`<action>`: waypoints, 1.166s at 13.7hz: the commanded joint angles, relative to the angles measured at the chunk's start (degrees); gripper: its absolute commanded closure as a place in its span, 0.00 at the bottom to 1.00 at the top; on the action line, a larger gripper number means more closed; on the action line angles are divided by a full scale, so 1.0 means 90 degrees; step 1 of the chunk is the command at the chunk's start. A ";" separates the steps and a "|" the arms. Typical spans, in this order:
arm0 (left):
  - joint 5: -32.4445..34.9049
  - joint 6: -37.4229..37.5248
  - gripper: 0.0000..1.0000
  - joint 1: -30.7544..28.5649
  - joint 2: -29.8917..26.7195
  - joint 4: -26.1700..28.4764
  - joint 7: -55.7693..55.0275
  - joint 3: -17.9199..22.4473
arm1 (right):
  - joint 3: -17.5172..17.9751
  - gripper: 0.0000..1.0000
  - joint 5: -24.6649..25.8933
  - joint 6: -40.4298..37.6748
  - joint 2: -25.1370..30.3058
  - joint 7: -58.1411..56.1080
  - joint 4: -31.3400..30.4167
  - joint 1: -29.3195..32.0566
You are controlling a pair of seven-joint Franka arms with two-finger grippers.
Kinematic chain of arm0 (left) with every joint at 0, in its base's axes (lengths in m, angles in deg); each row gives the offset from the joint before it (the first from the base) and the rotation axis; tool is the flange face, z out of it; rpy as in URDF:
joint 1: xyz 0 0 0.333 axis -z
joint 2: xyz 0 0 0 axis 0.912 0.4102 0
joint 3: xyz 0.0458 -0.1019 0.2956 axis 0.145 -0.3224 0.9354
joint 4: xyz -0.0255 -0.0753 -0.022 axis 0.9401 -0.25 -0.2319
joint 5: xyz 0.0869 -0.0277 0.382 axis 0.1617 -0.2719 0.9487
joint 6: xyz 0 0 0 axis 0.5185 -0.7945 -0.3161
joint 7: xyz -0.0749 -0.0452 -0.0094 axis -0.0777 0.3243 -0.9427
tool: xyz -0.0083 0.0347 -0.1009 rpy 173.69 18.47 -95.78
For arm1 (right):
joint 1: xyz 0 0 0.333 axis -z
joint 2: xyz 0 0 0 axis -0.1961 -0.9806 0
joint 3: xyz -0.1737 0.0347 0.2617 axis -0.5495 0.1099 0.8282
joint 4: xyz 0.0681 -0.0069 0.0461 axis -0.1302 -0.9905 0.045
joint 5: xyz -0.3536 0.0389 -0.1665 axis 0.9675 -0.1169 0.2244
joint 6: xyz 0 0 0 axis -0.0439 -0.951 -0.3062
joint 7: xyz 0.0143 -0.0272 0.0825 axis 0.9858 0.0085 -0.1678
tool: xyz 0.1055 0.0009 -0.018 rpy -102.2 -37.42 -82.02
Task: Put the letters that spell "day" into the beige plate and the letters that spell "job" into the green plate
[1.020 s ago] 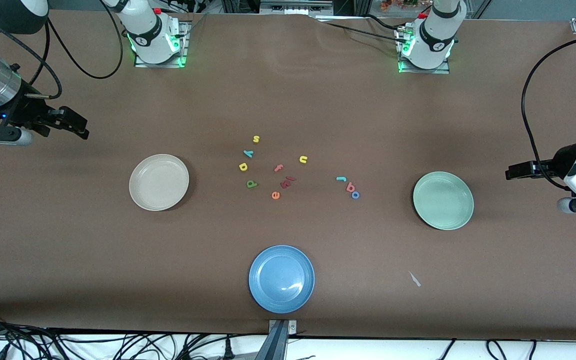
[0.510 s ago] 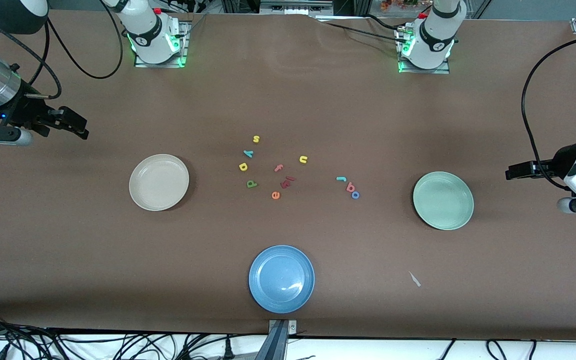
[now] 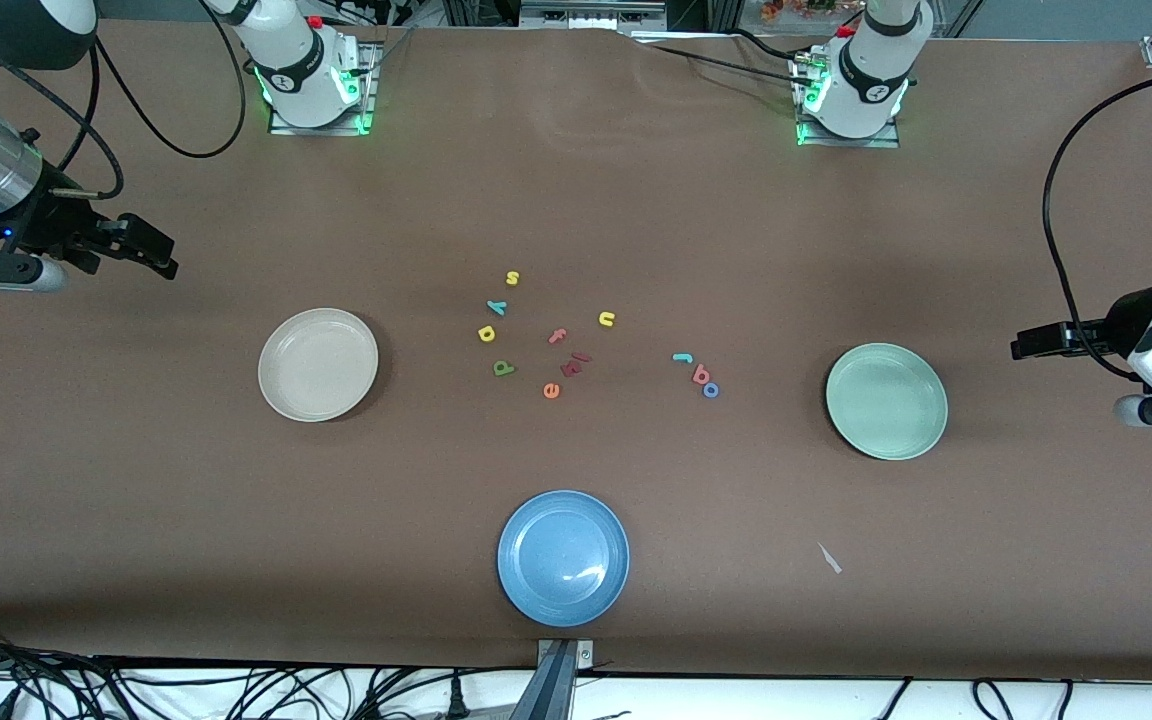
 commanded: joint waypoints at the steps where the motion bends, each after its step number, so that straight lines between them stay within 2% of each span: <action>1: 0.0146 0.0121 0.00 0.0007 0.0022 -0.0105 0.0114 -0.0007 | 0.0011 0.00 0.0083 -0.0071 -0.0046 -0.0062 0.0118 0.0029; 7: 0.0098 0.0413 0.00 0.0124 0.0022 -0.0095 0.0007 -0.0065 | 0.0011 0.00 0.0083 -0.0071 -0.0046 -0.0062 0.0109 0.0029; 9: 0.0049 0.0648 0.00 0.0183 0.0022 -0.0095 -0.0372 -0.0299 | 0.0011 0.00 0.0083 -0.0071 -0.0046 -0.0062 0.0109 0.0029; 13: -0.0165 0.0717 0.00 0.0183 0.0080 0.0158 -0.1699 -0.1187 | 0.0059 0.00 0.0093 -0.0081 -0.0065 -0.0033 0.0118 -0.0020; 16: -0.0565 0.0222 0.01 0.0387 0.0217 0.0373 -0.2550 -0.1364 | 0.0089 0.00 0.0083 -0.0208 -0.0338 0.0074 0.0118 -0.0165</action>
